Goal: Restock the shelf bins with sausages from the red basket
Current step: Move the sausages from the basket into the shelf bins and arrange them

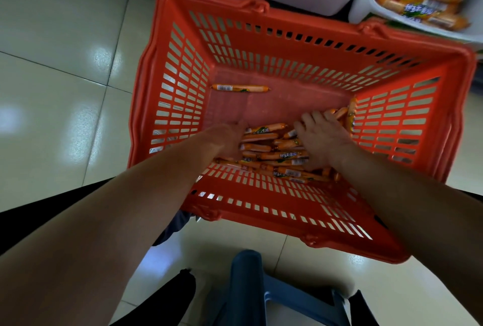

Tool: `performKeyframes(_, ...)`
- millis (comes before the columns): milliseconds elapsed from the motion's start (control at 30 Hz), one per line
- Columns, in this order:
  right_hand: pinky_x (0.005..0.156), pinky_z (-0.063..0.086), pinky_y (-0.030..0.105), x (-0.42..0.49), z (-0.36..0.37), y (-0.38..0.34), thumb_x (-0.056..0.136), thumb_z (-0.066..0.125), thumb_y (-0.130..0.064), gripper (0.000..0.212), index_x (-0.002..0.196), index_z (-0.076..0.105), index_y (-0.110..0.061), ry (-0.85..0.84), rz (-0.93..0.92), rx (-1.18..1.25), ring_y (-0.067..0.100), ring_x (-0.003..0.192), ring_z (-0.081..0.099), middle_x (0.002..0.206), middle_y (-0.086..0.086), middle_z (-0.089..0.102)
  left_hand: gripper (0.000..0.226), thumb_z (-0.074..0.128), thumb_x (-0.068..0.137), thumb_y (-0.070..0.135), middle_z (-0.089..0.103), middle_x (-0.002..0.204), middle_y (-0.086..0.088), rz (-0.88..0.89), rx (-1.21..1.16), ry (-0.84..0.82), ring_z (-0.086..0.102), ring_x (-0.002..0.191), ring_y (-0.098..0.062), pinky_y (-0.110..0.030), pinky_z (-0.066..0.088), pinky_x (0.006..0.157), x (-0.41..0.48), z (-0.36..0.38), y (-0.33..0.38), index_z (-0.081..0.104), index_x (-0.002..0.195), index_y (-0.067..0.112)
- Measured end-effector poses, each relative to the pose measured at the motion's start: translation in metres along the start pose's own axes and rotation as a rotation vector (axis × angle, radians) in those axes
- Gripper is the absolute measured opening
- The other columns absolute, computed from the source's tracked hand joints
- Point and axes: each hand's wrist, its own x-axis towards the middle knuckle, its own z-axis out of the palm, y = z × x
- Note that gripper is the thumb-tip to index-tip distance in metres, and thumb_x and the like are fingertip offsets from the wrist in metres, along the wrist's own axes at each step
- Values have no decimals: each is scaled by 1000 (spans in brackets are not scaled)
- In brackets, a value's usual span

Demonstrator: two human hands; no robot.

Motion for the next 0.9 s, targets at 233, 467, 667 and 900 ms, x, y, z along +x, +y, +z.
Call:
performKeyframes(233,99,33,42,4,-1,10,56,63,-83,94,127,50,-22,-72,-12,70,23,117,45,126,0,51,77,83,73,37,58,131,-3,-24,-23,-49,56,118,-24,-40,49,95,1,2,2,44,139,23)
performKeyframes(467,75,47,32,4,-1,4,61,71,-67,56,100,63,-28,-150,-25,271,24,97,66,105,-2,69,74,84,69,41,61,123,0,-53,-60,-71,58,109,-21,-37,51,86,-1,0,1,50,134,27)
performKeyframes(667,69,46,29,7,4,0,58,77,-59,47,93,62,-30,-202,-8,379,22,93,65,99,-4,67,69,81,72,42,62,124,0,-65,-86,-36,59,109,-20,-34,50,83,-7,1,-4,52,133,27)
performKeyframes(900,70,45,29,10,1,-7,61,78,-53,40,90,63,-30,-228,-9,532,21,93,64,93,-7,66,81,84,74,32,64,124,4,-47,-231,59,62,106,-16,-35,55,91,-20,-10,-20,45,145,33)
